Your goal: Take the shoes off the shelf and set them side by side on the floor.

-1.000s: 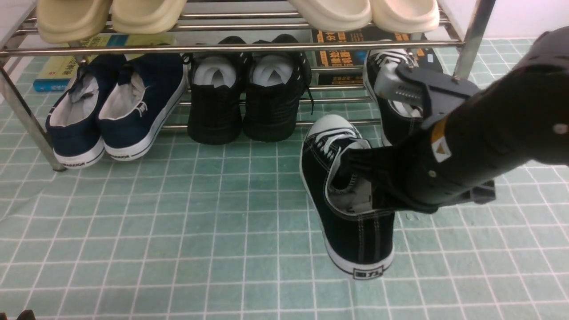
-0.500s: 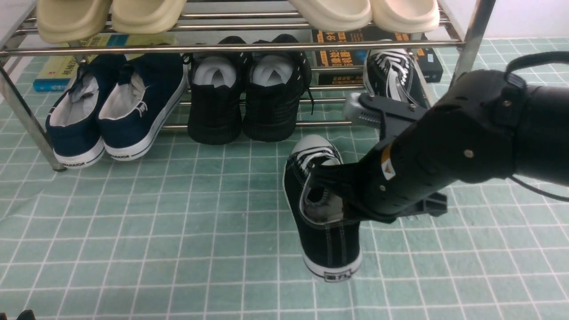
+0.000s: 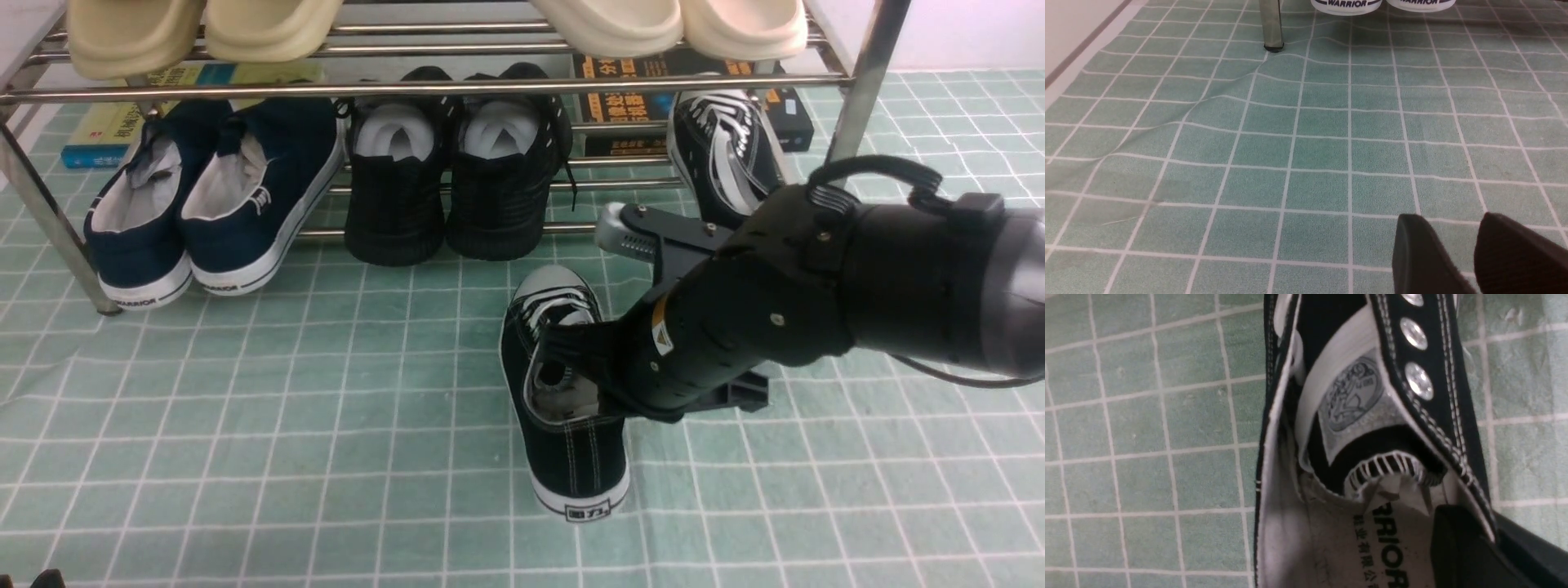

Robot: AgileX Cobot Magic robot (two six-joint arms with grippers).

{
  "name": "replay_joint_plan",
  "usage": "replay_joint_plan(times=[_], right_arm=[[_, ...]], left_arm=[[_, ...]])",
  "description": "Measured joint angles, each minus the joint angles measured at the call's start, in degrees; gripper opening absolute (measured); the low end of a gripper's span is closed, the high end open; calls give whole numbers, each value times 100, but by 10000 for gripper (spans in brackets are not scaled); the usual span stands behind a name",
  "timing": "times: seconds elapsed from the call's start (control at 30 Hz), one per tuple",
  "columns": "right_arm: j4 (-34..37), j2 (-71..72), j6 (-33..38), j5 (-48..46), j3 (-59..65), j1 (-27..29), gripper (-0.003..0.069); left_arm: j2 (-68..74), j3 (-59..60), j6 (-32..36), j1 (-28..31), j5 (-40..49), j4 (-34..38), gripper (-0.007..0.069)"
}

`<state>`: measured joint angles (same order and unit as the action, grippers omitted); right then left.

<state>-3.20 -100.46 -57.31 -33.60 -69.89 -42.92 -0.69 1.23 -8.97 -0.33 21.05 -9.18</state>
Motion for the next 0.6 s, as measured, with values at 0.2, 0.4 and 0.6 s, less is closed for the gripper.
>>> replay_joint_plan(times=[0.2,0.4,0.6], right_arm=[[0,-1,0,74,0,0,91],[254,-1,0,57,-5,-11,239],[647,301,882,-835,-232,27,364]], left_arm=[[0,0,0,0,0,0,242],[0,0,0,0,0,0,242],[0,0,0,0,0,0,242]])
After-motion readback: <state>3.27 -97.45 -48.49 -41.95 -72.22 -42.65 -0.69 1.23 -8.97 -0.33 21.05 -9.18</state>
